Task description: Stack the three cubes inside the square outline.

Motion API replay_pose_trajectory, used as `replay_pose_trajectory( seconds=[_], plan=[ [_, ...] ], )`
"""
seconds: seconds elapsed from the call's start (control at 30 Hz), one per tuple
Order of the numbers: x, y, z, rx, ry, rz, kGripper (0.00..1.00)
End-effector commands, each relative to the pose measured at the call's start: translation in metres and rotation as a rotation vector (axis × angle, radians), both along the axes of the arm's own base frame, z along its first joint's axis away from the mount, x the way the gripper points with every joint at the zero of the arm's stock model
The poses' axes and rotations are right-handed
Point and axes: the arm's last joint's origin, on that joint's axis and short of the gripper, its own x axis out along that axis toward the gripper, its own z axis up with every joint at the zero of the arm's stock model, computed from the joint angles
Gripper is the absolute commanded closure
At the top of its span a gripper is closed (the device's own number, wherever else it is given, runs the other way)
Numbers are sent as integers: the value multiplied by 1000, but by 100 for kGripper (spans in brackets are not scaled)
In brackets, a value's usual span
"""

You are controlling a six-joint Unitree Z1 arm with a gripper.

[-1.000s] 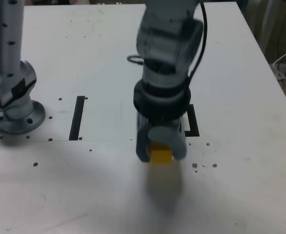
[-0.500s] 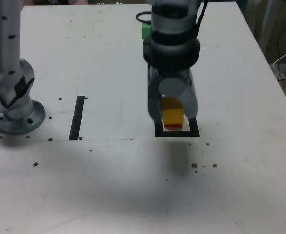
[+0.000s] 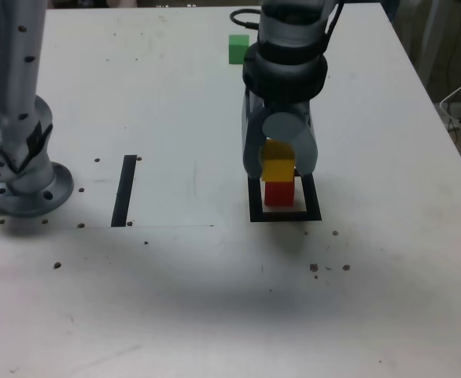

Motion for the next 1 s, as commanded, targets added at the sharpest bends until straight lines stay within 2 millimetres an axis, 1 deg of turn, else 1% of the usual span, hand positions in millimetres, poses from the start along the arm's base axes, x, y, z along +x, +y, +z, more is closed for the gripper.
replay_pose_trajectory(
  seconds=[0.0,0.33,0.8,0.9,0.97],
  plan=[
    [3,0,-4,2,6,-3,83],
    [9,7,-13,14,22,13,83],
    [11,9,-12,25,6,-6,79],
    [11,9,-13,23,11,-11,75],
    [10,9,-14,19,16,-14,68]
  ],
)
